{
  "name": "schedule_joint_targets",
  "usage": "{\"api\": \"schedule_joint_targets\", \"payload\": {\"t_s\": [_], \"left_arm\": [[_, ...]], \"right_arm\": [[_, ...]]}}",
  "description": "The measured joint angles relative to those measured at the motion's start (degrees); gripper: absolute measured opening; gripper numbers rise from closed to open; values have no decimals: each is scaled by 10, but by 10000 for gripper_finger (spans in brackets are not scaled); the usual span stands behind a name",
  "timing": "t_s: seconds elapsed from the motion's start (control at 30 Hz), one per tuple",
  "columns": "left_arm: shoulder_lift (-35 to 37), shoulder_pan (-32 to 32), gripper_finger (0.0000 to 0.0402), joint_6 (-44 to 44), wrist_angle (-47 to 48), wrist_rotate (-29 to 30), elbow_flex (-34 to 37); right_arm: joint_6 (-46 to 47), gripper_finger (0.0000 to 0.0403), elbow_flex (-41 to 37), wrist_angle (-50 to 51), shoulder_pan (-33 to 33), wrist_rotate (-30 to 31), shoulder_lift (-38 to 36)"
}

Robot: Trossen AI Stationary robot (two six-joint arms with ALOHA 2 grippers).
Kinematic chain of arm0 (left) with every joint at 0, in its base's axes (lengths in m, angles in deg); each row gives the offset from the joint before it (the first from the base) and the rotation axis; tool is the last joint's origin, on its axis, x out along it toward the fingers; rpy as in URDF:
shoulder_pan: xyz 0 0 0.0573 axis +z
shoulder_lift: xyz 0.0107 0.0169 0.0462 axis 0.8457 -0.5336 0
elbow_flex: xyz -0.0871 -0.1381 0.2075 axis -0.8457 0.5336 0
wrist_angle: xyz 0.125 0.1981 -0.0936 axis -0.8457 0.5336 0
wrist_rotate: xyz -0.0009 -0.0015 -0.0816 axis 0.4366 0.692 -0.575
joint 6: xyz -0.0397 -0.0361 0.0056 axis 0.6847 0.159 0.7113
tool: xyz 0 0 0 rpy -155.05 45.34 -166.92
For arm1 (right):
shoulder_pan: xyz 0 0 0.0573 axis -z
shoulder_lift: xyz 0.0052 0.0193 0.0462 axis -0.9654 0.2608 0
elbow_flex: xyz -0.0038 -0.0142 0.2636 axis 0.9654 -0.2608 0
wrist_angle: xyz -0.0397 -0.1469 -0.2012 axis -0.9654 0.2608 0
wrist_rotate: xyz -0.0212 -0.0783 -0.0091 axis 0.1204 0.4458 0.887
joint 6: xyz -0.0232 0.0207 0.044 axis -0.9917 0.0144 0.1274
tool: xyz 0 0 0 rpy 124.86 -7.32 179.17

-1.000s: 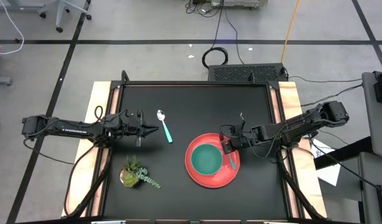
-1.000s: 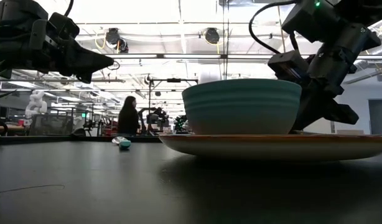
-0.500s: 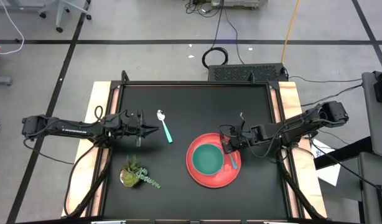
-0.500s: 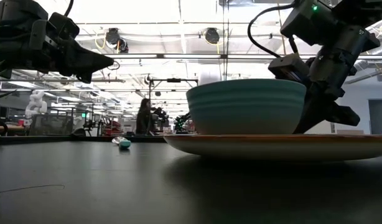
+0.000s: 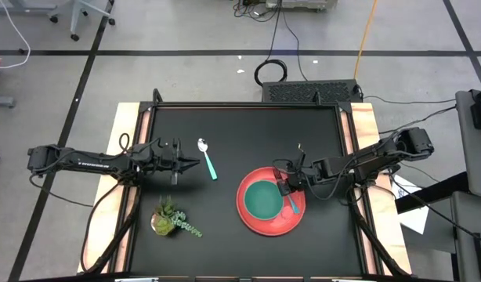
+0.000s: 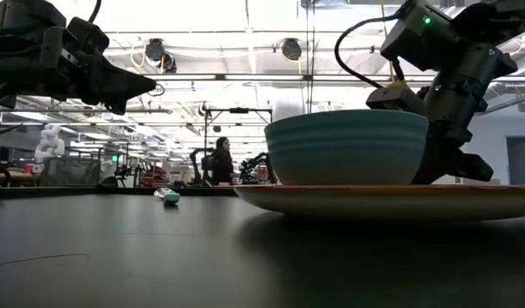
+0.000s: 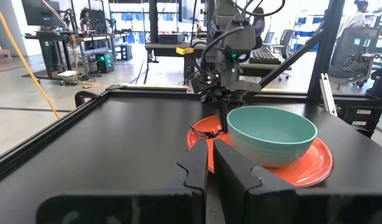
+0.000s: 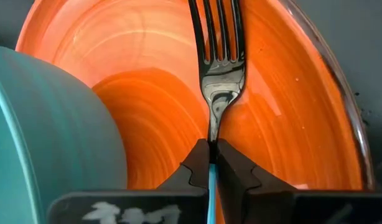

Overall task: Pick and place plate/cup/fork/spoon on tray
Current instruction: Put the fork on the orange plate beside the green bowl

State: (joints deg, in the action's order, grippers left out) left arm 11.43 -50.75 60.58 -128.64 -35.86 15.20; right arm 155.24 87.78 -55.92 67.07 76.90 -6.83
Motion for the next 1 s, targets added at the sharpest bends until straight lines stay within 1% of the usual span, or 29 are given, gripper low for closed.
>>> {"api": "schedule_joint_targets", "payload": {"t_s": [0.23,0.37,0.53,1.0], "left_arm": [[0,0,31,0,0,0,0],[0,0,31,0,0,0,0],[0,0,31,0,1,0,0],[0,0,31,0,4,1,0]], "right_arm": [[-12,5,0,-5,0,0,0],[-24,23,-2,-32,0,-2,2],[-24,40,-2,-32,0,-2,2],[-43,43,-2,-31,0,-3,1]]}}
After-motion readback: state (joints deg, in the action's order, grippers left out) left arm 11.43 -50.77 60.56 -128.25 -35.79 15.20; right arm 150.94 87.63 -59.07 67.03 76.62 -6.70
